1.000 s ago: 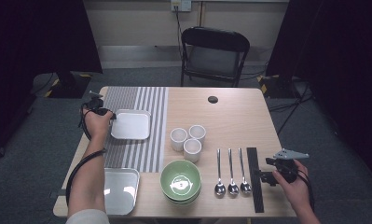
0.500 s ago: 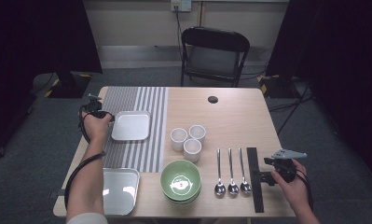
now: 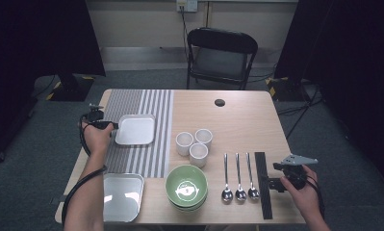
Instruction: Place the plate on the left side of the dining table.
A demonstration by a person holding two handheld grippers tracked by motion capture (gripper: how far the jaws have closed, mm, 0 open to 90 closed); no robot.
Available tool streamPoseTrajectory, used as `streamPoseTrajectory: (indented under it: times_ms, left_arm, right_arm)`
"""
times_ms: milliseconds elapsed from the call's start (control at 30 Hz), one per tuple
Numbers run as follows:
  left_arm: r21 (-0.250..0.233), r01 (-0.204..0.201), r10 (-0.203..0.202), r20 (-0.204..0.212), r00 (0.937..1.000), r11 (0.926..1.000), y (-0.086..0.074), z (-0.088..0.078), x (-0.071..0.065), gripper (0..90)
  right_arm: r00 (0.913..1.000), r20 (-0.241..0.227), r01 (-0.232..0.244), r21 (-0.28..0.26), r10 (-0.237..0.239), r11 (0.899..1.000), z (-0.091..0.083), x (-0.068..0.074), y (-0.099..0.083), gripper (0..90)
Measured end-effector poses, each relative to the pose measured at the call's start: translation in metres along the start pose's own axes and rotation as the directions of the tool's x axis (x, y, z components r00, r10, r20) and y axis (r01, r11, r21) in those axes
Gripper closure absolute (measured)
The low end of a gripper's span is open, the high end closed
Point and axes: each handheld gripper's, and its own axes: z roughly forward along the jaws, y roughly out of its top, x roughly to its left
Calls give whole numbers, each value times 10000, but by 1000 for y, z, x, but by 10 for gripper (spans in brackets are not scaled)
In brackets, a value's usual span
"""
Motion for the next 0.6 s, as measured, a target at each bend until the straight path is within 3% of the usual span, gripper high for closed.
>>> streamPoseTrajectory:
  times_ms: [167,300,600]
  left_arm:
    - [25,-243,243,-119,9996,9997,-8,-7,-4,729]
    - [-13,-26,26,-158,9999,10000,-14,-9,-6,742]
    - [138,-317,324,-513,9982,9994,-20,0,-8,747]
  right_arm:
    - [10000,-38,-4,-29,4,10000,-2,-1,-1,210]
    - [10000,-56,9,-77,-10,10000,-4,-1,-1,210]
    - [9999,-117,78,-73,-79,9999,-4,-1,-2,210]
